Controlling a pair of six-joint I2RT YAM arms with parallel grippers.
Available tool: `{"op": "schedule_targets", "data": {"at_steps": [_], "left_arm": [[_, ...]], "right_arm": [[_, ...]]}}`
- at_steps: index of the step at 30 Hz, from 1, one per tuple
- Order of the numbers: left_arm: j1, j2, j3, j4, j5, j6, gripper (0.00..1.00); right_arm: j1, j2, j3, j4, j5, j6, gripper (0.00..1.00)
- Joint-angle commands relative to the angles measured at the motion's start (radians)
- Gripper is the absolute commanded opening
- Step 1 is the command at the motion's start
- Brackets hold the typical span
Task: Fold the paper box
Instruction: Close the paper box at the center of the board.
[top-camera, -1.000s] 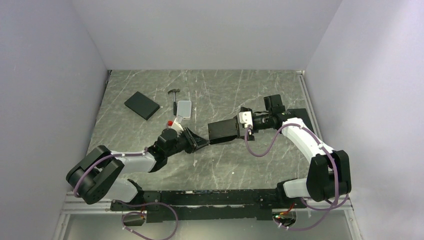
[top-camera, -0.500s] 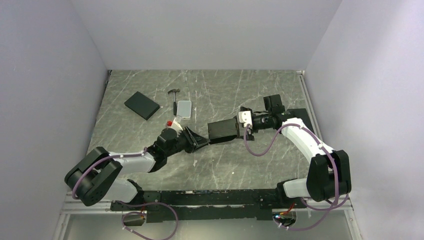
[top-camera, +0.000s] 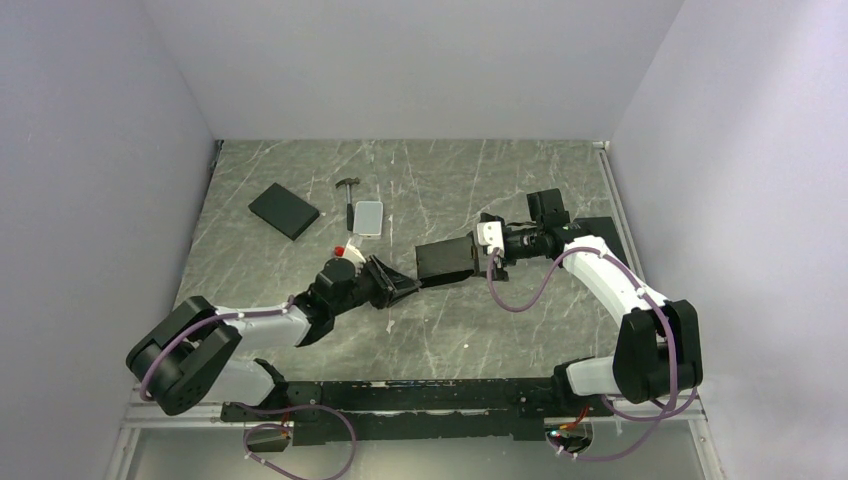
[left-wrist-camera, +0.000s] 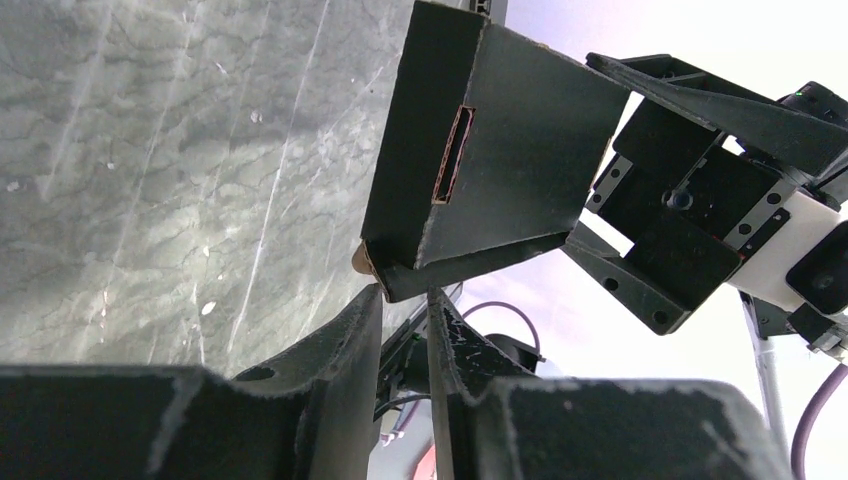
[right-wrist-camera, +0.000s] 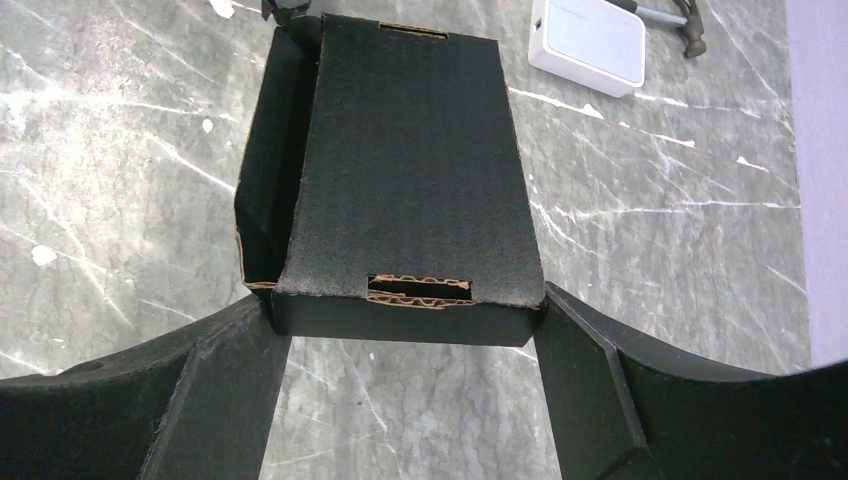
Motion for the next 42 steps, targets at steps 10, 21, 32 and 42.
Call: {"op": "schedule_targets", "data": {"at_steps": [10,21,32,42], "left_arm": [[-0.019,-0.072,0.020,-0.141,-0.033,-0.042,0.37],[-0.022,0.053,0.011,0.082,-0.008,-0.091,0.31],[-0.023,0.031,0.017,0.011,-0.040,-0.077,0.27],[-0.022,0.023,0.038,-0.047,-0.050,-0.027,0.05]], "right_arm": [[0.005,0.000,0.001,0.028,-0.033,-0.007,0.00],[0.007,-0.001,-0.001,0.022,-0.040,-0.011,0.00],[0.011,-0.001,0.002,0.008,-0.050,-0.020,0.00],[0.013,0.001,0.001,0.008,-0.044,-0.021,0.00]]}}
